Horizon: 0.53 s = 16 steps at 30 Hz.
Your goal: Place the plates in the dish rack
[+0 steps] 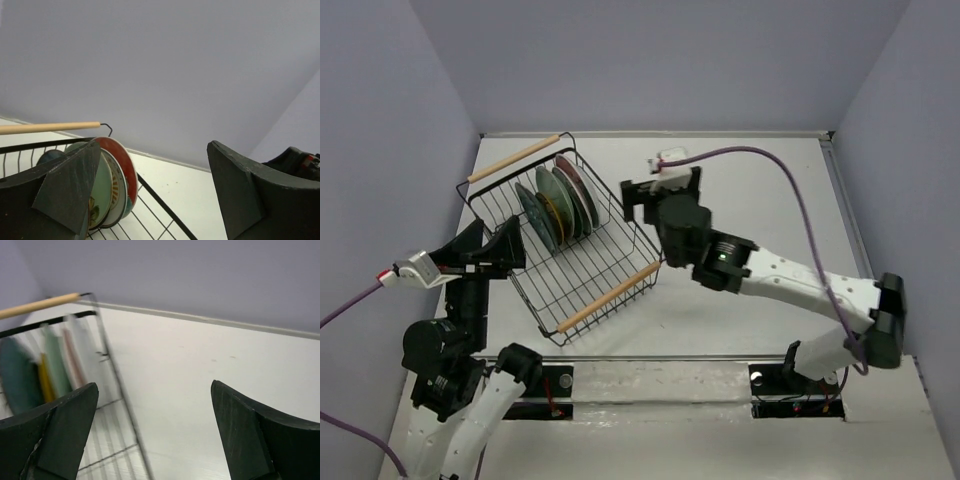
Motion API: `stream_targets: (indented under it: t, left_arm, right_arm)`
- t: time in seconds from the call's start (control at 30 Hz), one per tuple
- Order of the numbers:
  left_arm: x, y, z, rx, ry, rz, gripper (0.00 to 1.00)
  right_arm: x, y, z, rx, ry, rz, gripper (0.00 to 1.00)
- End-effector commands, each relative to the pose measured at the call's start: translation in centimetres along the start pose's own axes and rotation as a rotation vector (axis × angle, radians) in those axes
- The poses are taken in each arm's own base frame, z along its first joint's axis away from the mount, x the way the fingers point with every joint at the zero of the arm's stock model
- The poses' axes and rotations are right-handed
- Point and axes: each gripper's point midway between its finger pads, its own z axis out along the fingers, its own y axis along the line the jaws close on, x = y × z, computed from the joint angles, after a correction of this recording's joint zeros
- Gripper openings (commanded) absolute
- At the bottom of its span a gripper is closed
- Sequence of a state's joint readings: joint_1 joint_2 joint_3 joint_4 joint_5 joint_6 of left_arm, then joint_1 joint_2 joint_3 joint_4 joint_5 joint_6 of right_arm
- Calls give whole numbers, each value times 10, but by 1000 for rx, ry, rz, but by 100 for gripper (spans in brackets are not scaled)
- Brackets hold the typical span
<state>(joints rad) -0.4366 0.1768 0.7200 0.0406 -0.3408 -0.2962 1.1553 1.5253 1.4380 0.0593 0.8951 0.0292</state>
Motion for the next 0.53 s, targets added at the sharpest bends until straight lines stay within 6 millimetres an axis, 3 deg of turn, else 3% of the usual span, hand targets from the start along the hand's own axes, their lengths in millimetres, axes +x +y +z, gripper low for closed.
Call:
stream_targets:
  t: [0.0, 0.03, 0.07, 0.1, 0.13, 0.17, 0.2, 0.27, 0.37, 0.5]
  left_arm:
    - [-7, -36, 7, 151, 16, -28, 99]
    - [0, -38, 10, 165, 41, -30, 99]
    - [4, -40, 11, 175, 55, -29, 99]
    - [13, -44, 13, 192, 84, -26, 99]
    - [18, -45, 15, 198, 98, -26, 99]
    - [22, -47, 16, 208, 112, -26, 99]
    - [27, -47, 21, 210, 118, -26, 99]
    - [29, -57, 24, 252, 120, -39, 99]
    - [37, -67, 31, 293, 150, -51, 99]
    - [41, -76, 36, 330, 157, -71, 99]
  right_arm:
    - [-26, -107, -45, 171, -88, 103, 100]
    - [-25, -122, -56, 186, -97, 115, 100]
    - [-4, -136, -66, 202, -79, 93, 100]
    - [-18, -160, -88, 207, -122, 169, 100]
    - [-15, -169, -97, 203, -129, 197, 100]
    - [3, -177, -104, 201, -118, 198, 100]
    - [-5, -193, -120, 195, -159, 280, 100]
    - [14, -205, -129, 210, -159, 307, 100]
    - [19, -224, -141, 244, -184, 350, 100]
    - [20, -227, -142, 257, -178, 315, 100]
